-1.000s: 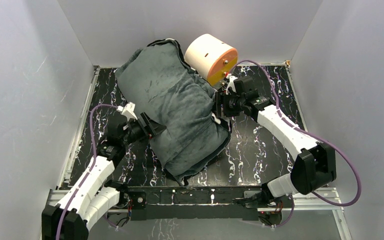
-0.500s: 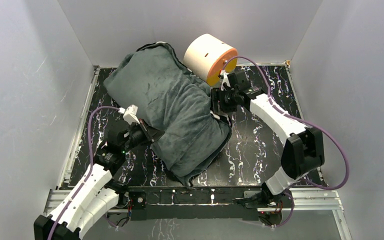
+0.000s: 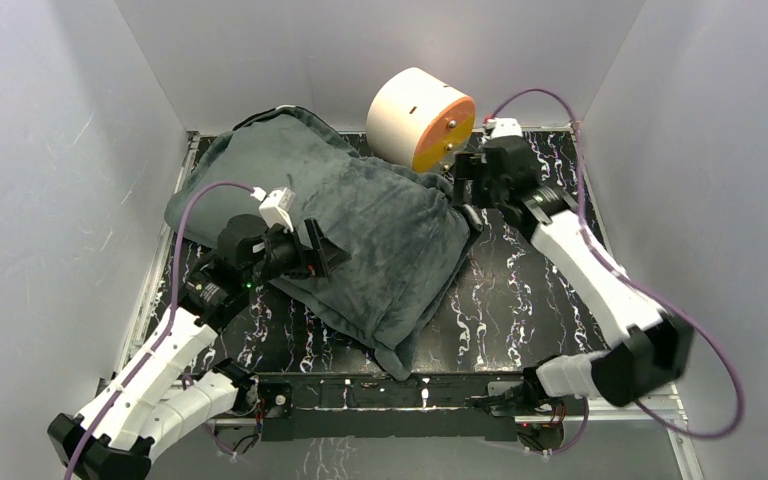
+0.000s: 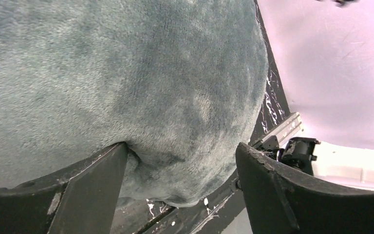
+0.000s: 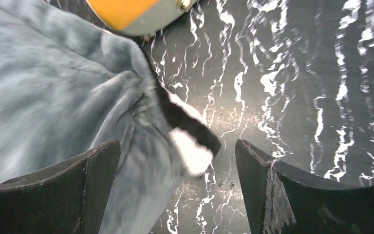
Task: Remove the pillowcase from the pillow
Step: Turn over the pillow at the center of the board, then remove the pillow from the pillowcase.
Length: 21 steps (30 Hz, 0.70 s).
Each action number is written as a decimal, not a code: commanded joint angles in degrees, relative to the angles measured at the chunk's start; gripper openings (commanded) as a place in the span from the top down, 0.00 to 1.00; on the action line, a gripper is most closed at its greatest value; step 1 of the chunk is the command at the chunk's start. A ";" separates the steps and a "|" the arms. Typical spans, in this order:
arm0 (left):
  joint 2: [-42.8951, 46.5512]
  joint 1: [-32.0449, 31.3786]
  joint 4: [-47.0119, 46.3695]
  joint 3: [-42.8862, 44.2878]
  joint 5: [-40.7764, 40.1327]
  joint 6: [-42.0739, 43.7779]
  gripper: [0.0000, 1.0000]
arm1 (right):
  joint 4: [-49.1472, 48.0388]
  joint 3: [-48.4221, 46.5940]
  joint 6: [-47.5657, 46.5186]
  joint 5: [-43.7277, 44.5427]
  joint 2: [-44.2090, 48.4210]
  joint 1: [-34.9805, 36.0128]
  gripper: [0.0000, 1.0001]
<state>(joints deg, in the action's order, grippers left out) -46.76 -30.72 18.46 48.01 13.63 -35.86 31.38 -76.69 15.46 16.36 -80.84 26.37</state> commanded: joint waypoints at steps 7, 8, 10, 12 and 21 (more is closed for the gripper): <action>-4.25 -0.13 7.61 8.26 1.47 7.53 0.10 | -10.53 19.56 13.28 -25.32 21.34 0.19 0.08; -5.49 -0.17 9.26 10.07 1.36 8.61 0.10 | -12.30 21.86 16.03 -28.71 21.80 0.17 0.08; -7.86 -0.55 11.51 13.15 0.92 10.68 0.12 | -16.68 25.95 21.56 -33.76 22.41 0.18 0.08; -9.55 -1.44 12.14 15.28 -0.26 12.05 0.12 | -22.03 29.72 26.28 -37.42 22.39 0.17 0.10; -21.47 -18.52 20.55 26.71 -17.72 17.20 0.14 | -21.48 33.03 29.99 -35.10 17.35 0.17 0.41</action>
<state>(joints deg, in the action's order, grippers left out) -63.96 -41.56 32.56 68.99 6.22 -22.87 12.51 -43.44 42.54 -18.13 -63.18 26.28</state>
